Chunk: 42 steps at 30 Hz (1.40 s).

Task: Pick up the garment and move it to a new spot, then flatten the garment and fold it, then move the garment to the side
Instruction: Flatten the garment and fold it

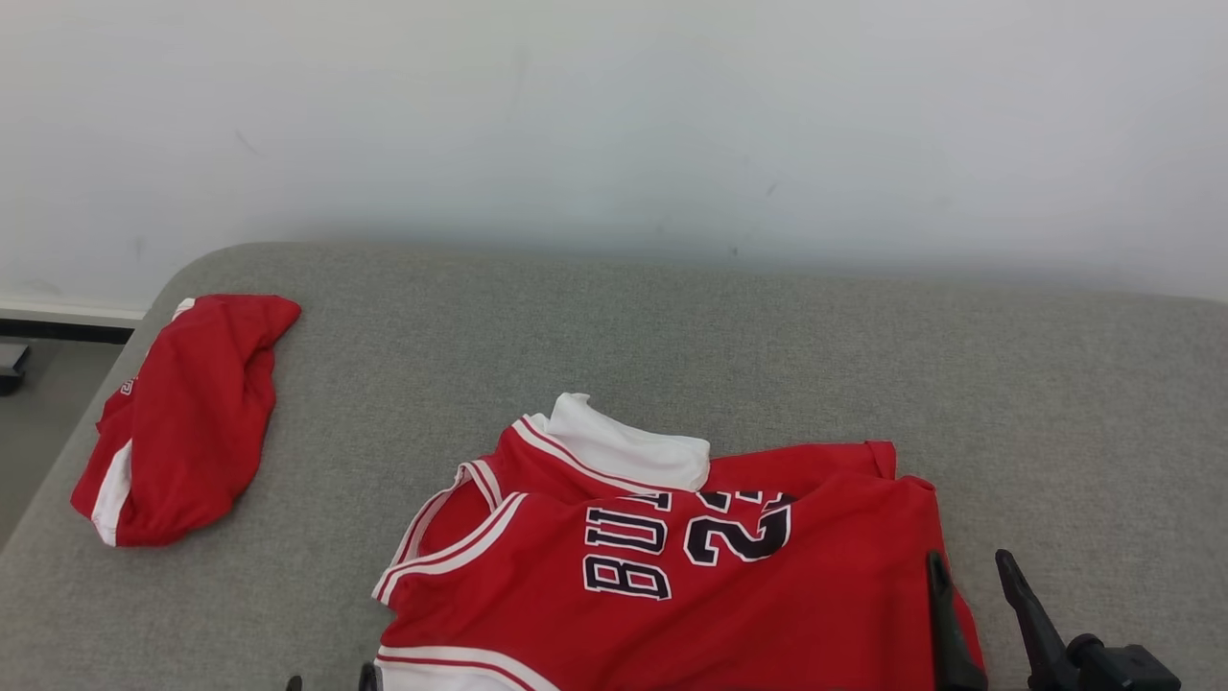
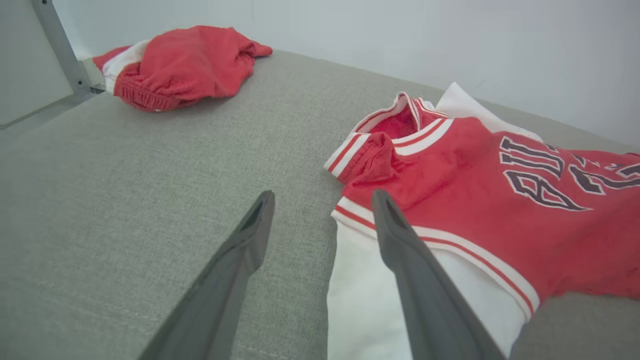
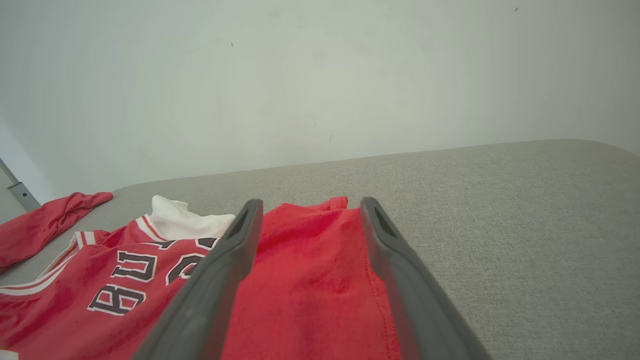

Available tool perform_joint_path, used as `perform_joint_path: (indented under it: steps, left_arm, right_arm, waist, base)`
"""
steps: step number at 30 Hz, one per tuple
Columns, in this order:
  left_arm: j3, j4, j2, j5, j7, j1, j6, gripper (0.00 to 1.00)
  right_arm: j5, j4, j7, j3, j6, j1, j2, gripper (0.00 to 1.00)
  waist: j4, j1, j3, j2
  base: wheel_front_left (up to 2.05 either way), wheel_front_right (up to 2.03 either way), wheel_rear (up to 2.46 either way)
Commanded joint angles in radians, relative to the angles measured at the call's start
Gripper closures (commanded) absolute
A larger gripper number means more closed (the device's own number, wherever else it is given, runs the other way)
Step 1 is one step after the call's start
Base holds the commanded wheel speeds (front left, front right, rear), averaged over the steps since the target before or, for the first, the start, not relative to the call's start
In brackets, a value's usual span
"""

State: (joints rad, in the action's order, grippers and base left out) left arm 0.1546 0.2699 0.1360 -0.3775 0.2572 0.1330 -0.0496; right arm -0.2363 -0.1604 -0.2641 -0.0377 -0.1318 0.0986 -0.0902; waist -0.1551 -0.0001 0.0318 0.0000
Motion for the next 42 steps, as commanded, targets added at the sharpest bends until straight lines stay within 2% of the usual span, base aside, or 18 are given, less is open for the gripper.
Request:
perform_joint_path:
  steps: [1, 9, 15, 19, 23, 27, 33, 36, 42]
  left_arm:
    - [-0.008, -0.020, 0.001, 0.016, 0.006, -0.013, -0.005, 0.00]
    - [-0.048, -0.196, -0.008, 0.170, 0.008, -0.051, -0.019, 0.00]
    - [-0.020, -0.178, 0.011, 0.238, 0.008, -0.086, 0.002, 0.00]
    - [-0.014, -0.145, 0.024, 0.255, 0.009, -0.105, -0.004, 0.00]
    - [-0.021, -0.126, 0.033, 0.248, 0.003, -0.115, -0.010, 0.00]
    - [-0.029, -0.121, 0.029, 0.235, -0.003, -0.120, -0.019, 0.00]
    - [-0.022, -0.105, 0.016, 0.228, -0.001, -0.144, -0.021, 0.00]
    - [-0.014, -0.098, 0.004, 0.221, 0.002, -0.162, -0.019, 0.00]
    - [0.005, -0.069, -0.014, 0.214, 0.006, -0.196, -0.008, 0.00]
  right_arm:
    - [0.000, 0.001, 0.000, -0.004, 0.002, -0.002, 0.000, 0.00]
    - [-0.004, -0.025, 0.000, -0.019, 0.002, -0.029, -0.021, 0.00]
    - [-0.001, -0.077, 0.005, -0.031, 0.002, -0.053, -0.030, 0.00]
    - [-0.022, -0.103, 0.028, -0.014, 0.002, -0.073, -0.043, 0.00]
    - [-0.029, -0.120, 0.075, 0.013, 0.002, -0.128, -0.079, 0.00]
    - [-0.036, -0.160, 0.173, 0.049, 0.002, -0.233, -0.140, 0.00]
    - [-0.079, -0.285, 0.328, 0.124, 0.002, -0.414, -0.219, 0.00]
    - [-0.109, -0.368, 0.383, 0.153, 0.002, -0.494, -0.237, 0.00]
    - [-0.155, -0.544, 0.427, 0.220, 0.002, -0.620, -0.244, 0.00]
  waist:
    - [0.003, 0.0001, 0.001, 0.0000]
    - [0.013, 0.0001, 0.005, 0.0000]
    - [0.023, 0.0001, 0.010, 0.0000]
    - [0.031, 0.0001, 0.011, 0.0000]
    - [0.035, 0.0001, 0.008, 0.0000]
    - [0.039, 0.0001, 0.001, 0.0000]
    - [0.017, 0.0001, -0.017, 0.0000]
    - [-0.001, 0.0001, -0.040, 0.0000]
    - [-0.040, 0.0001, -0.086, 0.0000]
  base:
    - [0.00, 0.00, 0.00]
    - [0.00, 0.00, 0.00]
    - [0.00, 0.00, 0.00]
    - [0.00, 0.00, 0.00]
    - [0.00, 0.00, 0.00]
    - [0.00, 0.00, 0.00]
    - [0.00, 0.00, 0.00]
    - [0.00, 0.00, 0.00]
    - [0.00, 0.00, 0.00]
